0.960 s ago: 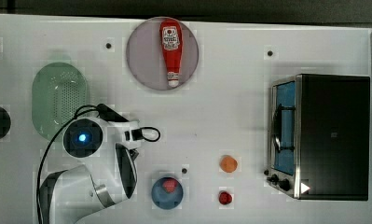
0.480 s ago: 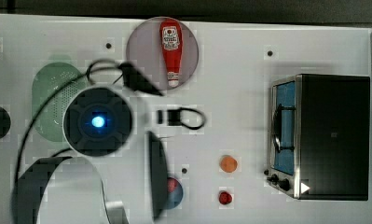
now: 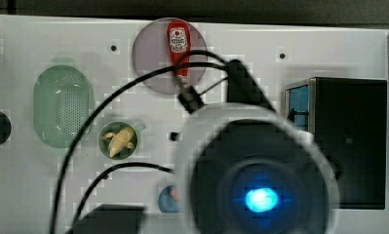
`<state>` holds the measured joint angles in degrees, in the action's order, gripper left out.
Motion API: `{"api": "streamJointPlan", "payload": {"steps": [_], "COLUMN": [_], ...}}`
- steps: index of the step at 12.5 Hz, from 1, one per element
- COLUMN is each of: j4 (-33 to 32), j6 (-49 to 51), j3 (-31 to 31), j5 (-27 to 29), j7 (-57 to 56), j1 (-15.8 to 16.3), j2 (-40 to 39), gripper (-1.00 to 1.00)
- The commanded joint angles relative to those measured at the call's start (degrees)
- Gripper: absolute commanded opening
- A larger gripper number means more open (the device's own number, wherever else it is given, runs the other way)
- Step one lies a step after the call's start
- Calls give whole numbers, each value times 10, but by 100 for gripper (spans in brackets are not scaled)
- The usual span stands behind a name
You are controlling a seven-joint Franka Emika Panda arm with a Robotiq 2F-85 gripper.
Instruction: Pick Banana and place it in mug.
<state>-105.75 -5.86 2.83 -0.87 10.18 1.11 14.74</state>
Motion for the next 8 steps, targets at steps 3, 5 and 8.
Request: {"api": "streamJointPlan", "payload": {"steps": [3, 5, 8], "j4": [-9, -10, -12], "j6": [0, 0, 0], "j3": [18, 17, 17], "j5": [4, 4, 4], "j7": [-10, -10, -10], "j1": [12, 12, 12], "j2": [-37, -37, -37], "gripper": [100, 100, 100]}}
